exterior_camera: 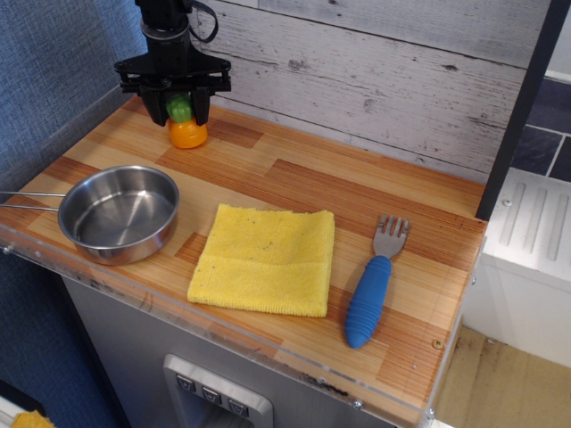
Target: Put the shaker into the pot.
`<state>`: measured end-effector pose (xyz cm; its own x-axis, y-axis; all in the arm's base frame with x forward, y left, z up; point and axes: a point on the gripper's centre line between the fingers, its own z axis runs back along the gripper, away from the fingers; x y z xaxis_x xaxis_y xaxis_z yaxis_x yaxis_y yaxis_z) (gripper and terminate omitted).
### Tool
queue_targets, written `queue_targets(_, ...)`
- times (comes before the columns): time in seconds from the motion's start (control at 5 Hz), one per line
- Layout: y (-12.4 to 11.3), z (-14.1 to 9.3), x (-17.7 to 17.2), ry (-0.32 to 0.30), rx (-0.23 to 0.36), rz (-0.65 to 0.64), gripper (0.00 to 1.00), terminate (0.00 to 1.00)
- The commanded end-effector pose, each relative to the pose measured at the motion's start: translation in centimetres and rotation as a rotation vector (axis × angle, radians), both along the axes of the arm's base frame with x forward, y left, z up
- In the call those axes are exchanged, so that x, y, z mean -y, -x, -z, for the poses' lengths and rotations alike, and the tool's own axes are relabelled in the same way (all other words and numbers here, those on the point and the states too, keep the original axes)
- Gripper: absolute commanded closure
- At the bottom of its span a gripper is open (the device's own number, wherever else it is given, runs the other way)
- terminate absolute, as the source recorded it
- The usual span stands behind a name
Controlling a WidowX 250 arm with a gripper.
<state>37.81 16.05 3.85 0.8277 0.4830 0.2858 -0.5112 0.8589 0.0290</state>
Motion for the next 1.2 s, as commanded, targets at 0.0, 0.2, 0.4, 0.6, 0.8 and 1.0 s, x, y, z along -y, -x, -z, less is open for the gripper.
queue_targets(0.0, -0.3, -6.6, 0.4, -0.035, 0.087, 0.03, 1.0, 0.0)
queue_targets(0.2, 0.4, -8.4, 1.3, -0.036, 0.109, 0.045, 1.0, 0.0)
queue_targets(0.4, 2.6, -9.9, 2.2, -0.039, 0.117, 0.047, 1.0, 0.0)
queue_targets(0.6, 5.6, -10.2, 3.2, -0.029, 0.105, 0.065, 1.0, 0.0)
queue_targets(0.8, 8.5, -10.6, 3.8, -0.034, 0.085, 0.076, 1.0, 0.0)
queue_targets(1.0, 10.8, -10.0, 4.3, -0.042, 0.088, 0.083, 1.0, 0.0)
